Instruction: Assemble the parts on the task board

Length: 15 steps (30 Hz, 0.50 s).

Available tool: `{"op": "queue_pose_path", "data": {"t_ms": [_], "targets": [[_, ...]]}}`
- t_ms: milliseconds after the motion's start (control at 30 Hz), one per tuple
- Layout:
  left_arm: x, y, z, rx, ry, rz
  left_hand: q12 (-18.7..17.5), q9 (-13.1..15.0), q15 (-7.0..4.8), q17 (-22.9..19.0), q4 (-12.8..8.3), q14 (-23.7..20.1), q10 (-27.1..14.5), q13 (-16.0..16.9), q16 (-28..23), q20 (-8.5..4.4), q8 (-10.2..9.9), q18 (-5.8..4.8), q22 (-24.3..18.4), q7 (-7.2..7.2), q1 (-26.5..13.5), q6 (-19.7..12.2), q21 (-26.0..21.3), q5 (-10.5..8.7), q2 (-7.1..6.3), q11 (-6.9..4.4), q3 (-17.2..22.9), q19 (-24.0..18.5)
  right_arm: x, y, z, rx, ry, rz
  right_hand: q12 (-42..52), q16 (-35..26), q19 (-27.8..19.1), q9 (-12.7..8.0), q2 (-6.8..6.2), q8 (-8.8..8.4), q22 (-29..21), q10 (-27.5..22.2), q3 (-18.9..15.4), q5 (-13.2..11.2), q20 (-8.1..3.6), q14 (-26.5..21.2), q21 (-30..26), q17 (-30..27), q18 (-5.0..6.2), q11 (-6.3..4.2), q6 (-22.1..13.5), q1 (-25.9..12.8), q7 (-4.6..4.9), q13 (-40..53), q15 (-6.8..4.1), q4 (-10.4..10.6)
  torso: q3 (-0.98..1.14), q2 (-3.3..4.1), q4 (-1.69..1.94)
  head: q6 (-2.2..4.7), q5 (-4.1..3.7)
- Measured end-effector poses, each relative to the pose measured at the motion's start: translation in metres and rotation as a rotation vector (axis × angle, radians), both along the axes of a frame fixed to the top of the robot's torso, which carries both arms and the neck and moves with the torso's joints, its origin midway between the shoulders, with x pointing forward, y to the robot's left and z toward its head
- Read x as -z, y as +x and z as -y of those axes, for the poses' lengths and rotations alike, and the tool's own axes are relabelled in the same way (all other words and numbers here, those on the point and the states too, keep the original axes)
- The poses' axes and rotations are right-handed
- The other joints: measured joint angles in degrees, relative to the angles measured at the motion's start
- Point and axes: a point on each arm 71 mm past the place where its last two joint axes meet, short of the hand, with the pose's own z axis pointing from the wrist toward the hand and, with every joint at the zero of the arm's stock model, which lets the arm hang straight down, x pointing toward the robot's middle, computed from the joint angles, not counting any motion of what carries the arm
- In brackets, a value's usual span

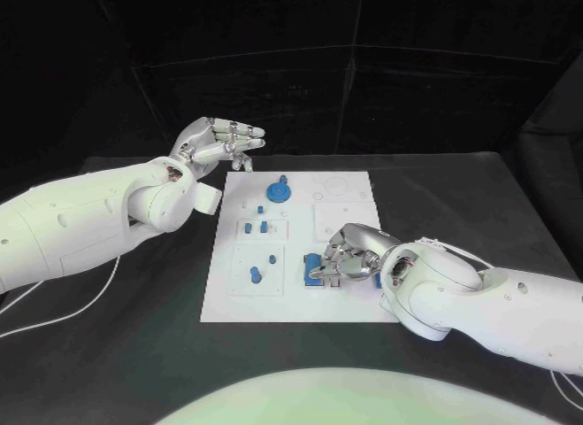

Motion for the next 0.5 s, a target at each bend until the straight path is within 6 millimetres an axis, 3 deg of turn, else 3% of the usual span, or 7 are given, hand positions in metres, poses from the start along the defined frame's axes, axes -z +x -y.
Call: {"op": "queue_pose_path", "data": {"t_ms": [100, 500], "targets": [[0.0, 0.0, 0.0, 0.0, 0.0, 0.0, 0.0, 0.0, 0.0, 0.0, 0.0, 0.0, 0.0, 0.0, 0.0, 0.0, 0.0, 0.0, 0.0, 0.0, 0.0, 0.0, 0.0, 0.0, 0.0, 0.0, 0.0, 0.0, 0.004, 0.002, 0.005, 0.013, -0.018, -0.003, -0.15, 0.0, 0.09, 0.0, 1.59, 0.0, 0.01, 0.01, 0.34, -0.33, -0.09, 0.0, 0.0, 0.0, 0.0, 0.01, 0.0, 2.63, 0.0, 6.79, 0.01, -0.84, 0.0, -0.01, 0.0, -0.04, 0.0], [0.0, 0.0, -0.001, -0.001, 0.001, -0.002, 0.0, 0.0, 0.0, 0.01, 0.0, 0.0, 0.0, 0.0, 0.0, 0.0, 0.0, 0.0, 0.01, 0.0, 0.0, 0.0, 0.0, 0.0, 0.0, 0.0, 0.0, 0.0, 0.007, 0.0, 0.012, 0.028, -0.03, -0.036, -0.14, 0.0, 0.08, -0.1, 1.31, -0.3, 0.12, 0.0, -0.48, -0.55, -0.08, 0.0, 0.0, -0.01, -0.1, 0.02, 0.17, 2.79, 0.17, 7.6, 0.02, -1.47, 0.05, -0.02, -0.05, -0.14, 0.06]]}}
